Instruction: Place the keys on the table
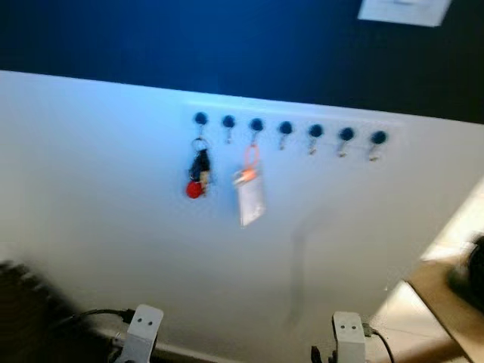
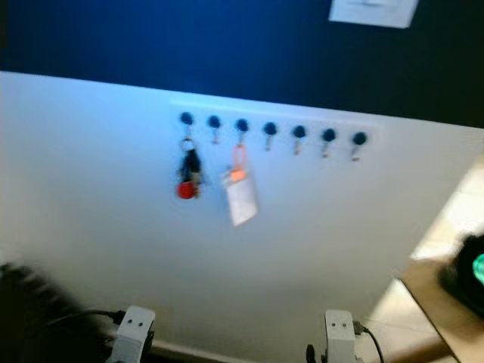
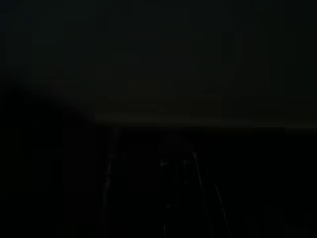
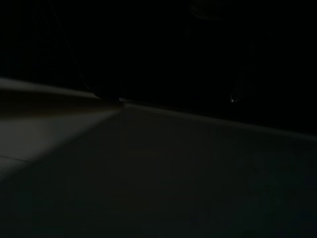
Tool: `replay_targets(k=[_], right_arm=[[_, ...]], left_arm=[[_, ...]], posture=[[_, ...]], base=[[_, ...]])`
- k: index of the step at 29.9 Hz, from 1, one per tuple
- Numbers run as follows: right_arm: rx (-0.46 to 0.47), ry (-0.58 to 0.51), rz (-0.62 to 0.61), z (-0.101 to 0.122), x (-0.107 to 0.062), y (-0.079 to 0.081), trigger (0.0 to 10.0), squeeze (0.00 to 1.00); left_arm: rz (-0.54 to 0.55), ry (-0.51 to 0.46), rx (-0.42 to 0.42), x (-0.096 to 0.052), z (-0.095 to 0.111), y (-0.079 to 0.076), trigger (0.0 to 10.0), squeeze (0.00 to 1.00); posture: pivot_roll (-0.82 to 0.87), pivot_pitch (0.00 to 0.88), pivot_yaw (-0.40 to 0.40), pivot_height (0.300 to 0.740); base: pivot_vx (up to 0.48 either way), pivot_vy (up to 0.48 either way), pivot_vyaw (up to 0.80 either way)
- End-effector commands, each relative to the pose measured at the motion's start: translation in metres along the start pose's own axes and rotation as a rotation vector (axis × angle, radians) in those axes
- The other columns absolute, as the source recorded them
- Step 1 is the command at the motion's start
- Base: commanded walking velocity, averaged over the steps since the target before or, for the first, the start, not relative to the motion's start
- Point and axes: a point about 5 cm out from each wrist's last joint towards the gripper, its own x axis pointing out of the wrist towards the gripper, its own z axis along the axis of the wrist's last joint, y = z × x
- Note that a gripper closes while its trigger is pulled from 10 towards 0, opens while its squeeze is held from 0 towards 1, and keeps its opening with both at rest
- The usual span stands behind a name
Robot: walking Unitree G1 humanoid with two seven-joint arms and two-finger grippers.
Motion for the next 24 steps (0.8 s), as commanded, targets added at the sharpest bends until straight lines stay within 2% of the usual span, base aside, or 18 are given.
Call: replay_targets(k=[1, 3, 15, 24], right_arm=[[0.012, 0.006, -0.009, -0.0036, -0.0015, -0.0016, 10.0, 0.0], [0.061, 0.008, -0.025, -0.0047, -0.0019, -0.0038, 10.0, 0.0], [0.067, 0.012, -0.025, -0.0069, -0.0028, -0.0043, 10.0, 0.0], [0.074, 0.012, -0.023, -0.0075, -0.0031, -0.0031, 10.0, 0.0]], left_arm=[[-0.021, -0.004, 0.015, 0.0027, 0.0037, -0.0022, 10.0, 0.0], [-0.024, -0.003, 0.013, 0.0033, 0.0044, -0.0022, 10.0, 0.0], [-0.06, 0.024, 0.017, 0.0046, 0.0028, -0.0066, 10.0, 0.0], [-0.067, 0.018, 0.023, 0.0045, 0.0037, -0.0064, 10.0, 0.0]], posture=[[0.11, 0.032, -0.037, 0.74], [0.11, 0.032, -0.037, 0.74], [0.11, 0.034, -0.036, 0.74], [0.11, 0.038, -0.035, 0.74]], base=[[0.0, 0.0, 0.44], [0.0, 0.0, 0.0], [0.0, 0.0, 0.0], [0.0, 0.366, 0.0]])
